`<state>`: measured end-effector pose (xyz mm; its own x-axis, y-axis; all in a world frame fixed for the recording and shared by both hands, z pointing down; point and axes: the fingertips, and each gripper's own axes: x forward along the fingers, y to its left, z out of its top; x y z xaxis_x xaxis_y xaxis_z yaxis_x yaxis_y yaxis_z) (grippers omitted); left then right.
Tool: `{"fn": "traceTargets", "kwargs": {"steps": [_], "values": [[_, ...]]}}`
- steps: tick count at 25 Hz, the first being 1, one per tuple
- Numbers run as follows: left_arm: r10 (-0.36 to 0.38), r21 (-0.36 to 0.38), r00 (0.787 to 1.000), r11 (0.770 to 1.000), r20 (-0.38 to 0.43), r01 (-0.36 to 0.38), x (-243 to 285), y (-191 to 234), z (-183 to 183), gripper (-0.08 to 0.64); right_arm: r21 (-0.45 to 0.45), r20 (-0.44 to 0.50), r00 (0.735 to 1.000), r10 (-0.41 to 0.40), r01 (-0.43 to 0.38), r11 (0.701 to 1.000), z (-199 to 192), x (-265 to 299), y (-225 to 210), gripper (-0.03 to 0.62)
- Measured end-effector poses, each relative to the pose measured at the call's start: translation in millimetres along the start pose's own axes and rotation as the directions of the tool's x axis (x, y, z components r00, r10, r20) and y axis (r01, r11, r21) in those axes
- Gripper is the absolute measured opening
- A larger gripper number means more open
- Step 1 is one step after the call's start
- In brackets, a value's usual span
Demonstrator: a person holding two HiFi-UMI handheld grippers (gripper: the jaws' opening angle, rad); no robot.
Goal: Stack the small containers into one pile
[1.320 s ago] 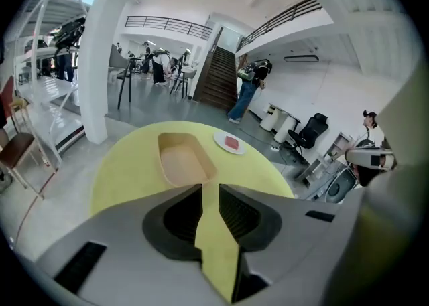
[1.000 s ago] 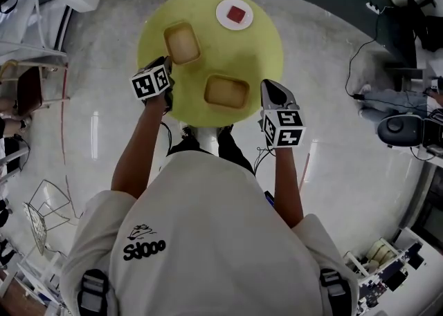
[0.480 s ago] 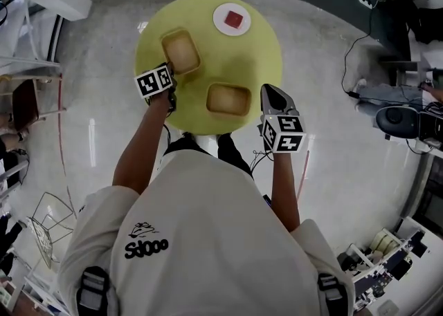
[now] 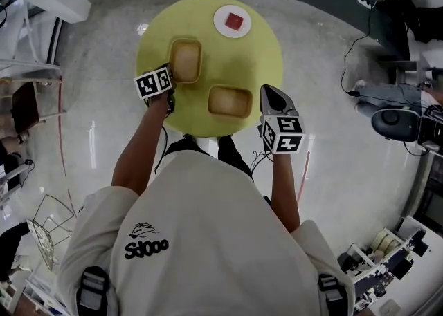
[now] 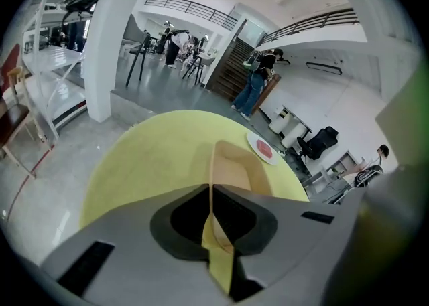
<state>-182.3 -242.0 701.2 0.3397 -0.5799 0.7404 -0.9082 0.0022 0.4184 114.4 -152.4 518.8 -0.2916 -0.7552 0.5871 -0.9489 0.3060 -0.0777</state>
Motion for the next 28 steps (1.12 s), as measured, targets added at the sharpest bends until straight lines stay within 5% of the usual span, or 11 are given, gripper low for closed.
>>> {"fn": "traceTargets", "kwargs": {"steps": [9, 15, 20, 25, 28], "values": [[-0.095, 0.071, 0.995, 0.993, -0.028, 0.097, -5, -8, 8, 0.020, 0.006, -0.001, 1.000, -0.011, 0.011, 1.000, -11, -7, -11, 0.011], [-0.253, 0.183, 0.965, 0.947, -0.076, 0.263, -24, -43, 34, 0.020, 0.021, 0.005, 1.000, -0.020, 0.019, 1.000, -16, -11, -14, 0.011], [-0.413, 0.311, 0.883, 0.828, -0.224, 0.467, -42, -97, 37, 0.020, 0.037, 0.012, 1.000, -0.026, 0.025, 0.999, -18, -13, -12, 0.011], [-0.473, 0.387, 0.748, 0.651, -0.466, 0.653, -51, -137, 4, 0.020, 0.058, 0.016, 0.999, -0.047, 0.046, 0.997, -25, -20, -9, 0.011], [-0.457, 0.391, 0.674, 0.569, -0.580, 0.723, -50, -153, -19, 0.020, 0.078, 0.014, 0.997, -0.070, 0.069, 0.995, -32, -28, -14, 0.011]]}}
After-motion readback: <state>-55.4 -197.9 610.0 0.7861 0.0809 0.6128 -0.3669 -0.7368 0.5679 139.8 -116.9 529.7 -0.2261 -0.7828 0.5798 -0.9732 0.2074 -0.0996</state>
